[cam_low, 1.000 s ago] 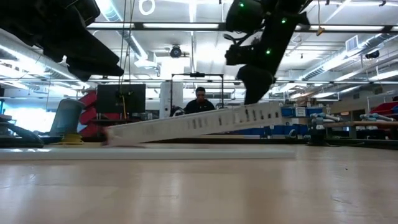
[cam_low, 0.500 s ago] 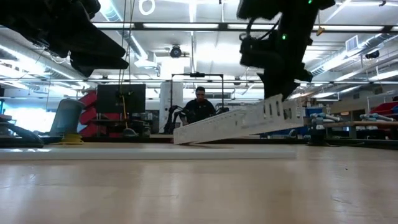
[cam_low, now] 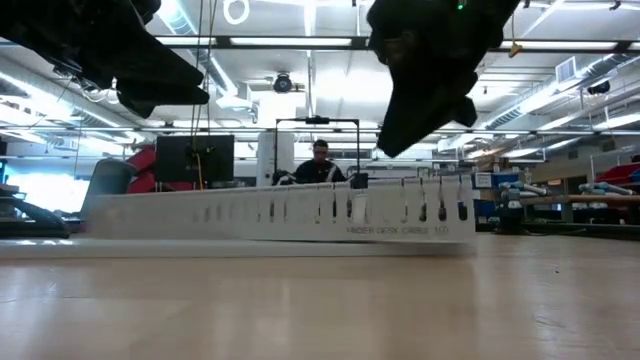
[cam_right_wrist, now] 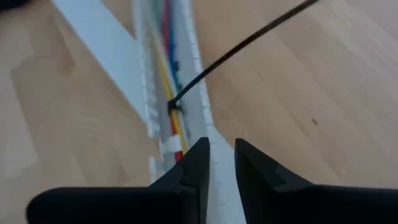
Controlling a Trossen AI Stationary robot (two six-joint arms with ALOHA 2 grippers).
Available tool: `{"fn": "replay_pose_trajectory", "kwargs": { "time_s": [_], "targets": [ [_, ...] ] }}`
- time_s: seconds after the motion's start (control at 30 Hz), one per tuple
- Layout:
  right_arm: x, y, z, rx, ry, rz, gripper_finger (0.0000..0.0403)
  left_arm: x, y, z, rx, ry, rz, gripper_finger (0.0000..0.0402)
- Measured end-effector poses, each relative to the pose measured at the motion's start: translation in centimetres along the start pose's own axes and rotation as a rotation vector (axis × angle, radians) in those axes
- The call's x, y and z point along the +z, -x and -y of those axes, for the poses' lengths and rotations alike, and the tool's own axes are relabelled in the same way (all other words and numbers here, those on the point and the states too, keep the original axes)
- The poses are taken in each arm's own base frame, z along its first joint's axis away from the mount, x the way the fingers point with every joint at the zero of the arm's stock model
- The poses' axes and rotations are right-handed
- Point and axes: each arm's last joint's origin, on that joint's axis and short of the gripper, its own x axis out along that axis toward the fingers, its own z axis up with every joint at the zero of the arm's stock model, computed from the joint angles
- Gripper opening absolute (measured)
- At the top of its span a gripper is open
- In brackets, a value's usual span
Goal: Ziptie cables
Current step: Close the white cable duct
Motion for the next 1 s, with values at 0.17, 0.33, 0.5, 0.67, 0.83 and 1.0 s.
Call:
{"fn": "replay_pose_trajectory", "kwargs": {
  "time_s": [0.17,0.33,0.5,0.67,0.83,1.0],
  "targets": [
    [-0.3,-1.1,0.4,-0.043,-0.002,-0.028,0.0080,0.1,0.0,0.0,-0.007,0.005,0.005,0.0181],
    [-0.5,-1.2,0.6,-0.096,0.022,-0.010,0.0084,0.0,0.0,0.4,-0.121,0.051,-0.036,0.0181],
    [-0.1,-0.9,0.9,-0.160,0.089,0.055,0.0073,-0.8,0.1,0.4,-0.179,0.104,-0.137,0.0181],
    [0.7,-1.3,2.0,-0.206,0.126,0.046,0.0064,-1.7,0.2,0.1,-0.166,0.167,-0.251,0.0181],
    [2.0,-1.9,3.7,-0.237,0.146,0.035,0.0035,-2.7,0.4,-0.4,-0.101,0.229,-0.347,0.0181],
    [3.3,-2.6,5.4,-0.211,0.166,-0.018,0.0005,-3.0,0.5,-0.4,-0.106,0.270,-0.394,0.0181]
  ]
}}
